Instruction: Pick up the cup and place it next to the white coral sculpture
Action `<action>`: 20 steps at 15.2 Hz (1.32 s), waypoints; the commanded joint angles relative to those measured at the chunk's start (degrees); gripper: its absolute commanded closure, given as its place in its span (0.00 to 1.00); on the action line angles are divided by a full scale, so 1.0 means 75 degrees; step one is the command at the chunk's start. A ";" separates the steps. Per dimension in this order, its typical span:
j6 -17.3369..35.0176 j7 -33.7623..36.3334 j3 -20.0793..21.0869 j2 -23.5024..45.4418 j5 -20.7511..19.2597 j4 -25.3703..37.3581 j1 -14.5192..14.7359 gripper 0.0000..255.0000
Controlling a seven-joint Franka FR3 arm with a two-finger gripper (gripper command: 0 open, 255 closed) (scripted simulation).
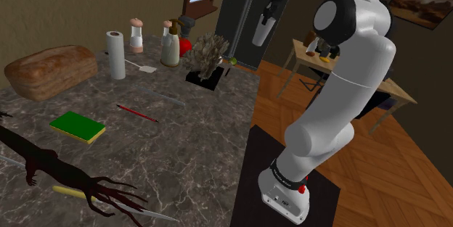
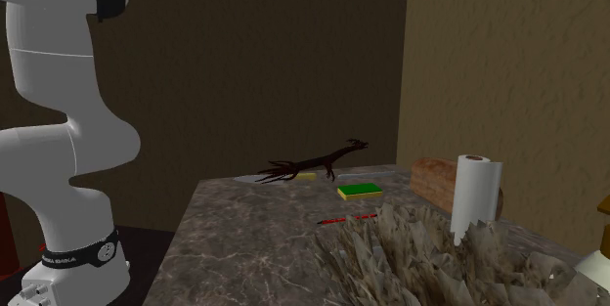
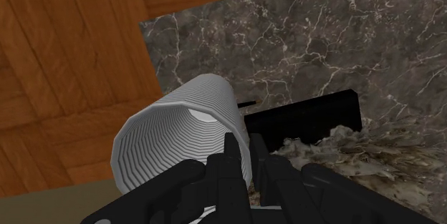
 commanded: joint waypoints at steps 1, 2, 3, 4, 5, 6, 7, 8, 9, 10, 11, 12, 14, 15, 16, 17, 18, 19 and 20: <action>0.0256 0.0008 0.0003 -0.0103 -0.0025 -0.0350 0.0015 1.00; 0.0373 0.0013 0.0006 -0.0138 -0.0034 -0.0501 0.0022 1.00; 0.0488 0.0019 0.0008 -0.0170 -0.0042 -0.0648 0.0028 1.00; 0.0602 0.0024 0.0010 -0.0200 -0.0050 -0.0791 0.0034 1.00; 0.0715 0.0028 0.0012 -0.0227 -0.0057 -0.0930 0.0039 1.00; 0.0827 0.0033 0.0014 -0.0251 -0.0064 -0.1066 0.0044 1.00; 0.0938 0.0037 0.0016 -0.0274 -0.0069 -0.1199 0.0048 1.00; 0.1048 0.0041 0.0018 -0.0294 -0.0074 -0.1328 0.0052 1.00; 0.1156 0.0044 0.0019 -0.0311 -0.0079 -0.1454 0.0056 1.00; 0.1264 0.0047 0.0021 -0.0327 -0.0083 -0.1577 0.0059 1.00; 0.1372 0.0050 0.0022 -0.0340 -0.0086 -0.1697 0.0062 1.00; 0.1478 0.0053 0.0024 -0.0352 -0.0089 -0.1815 0.0064 1.00; 0.1689 0.0057 0.0026 -0.0368 -0.0094 -0.2042 0.0069 1.00; 0.1793 0.0059 0.0027 -0.0374 -0.0095 -0.2152 0.0070 1.00; 0.1897 0.0060 0.0028 -0.0377 -0.0096 -0.2259 0.0072 1.00; 0.2000 0.0061 0.0029 -0.0379 -0.0096 -0.2364 0.0073 1.00; 0.2103 0.0062 0.0030 -0.0379 -0.0096 -0.2466 0.0074 1.00; 0.2205 0.0062 0.0030 -0.0377 -0.0095 -0.2567 0.0075 1.00; 0.2307 0.0062 0.0031 -0.0373 -0.0094 -0.2665 0.0076 1.00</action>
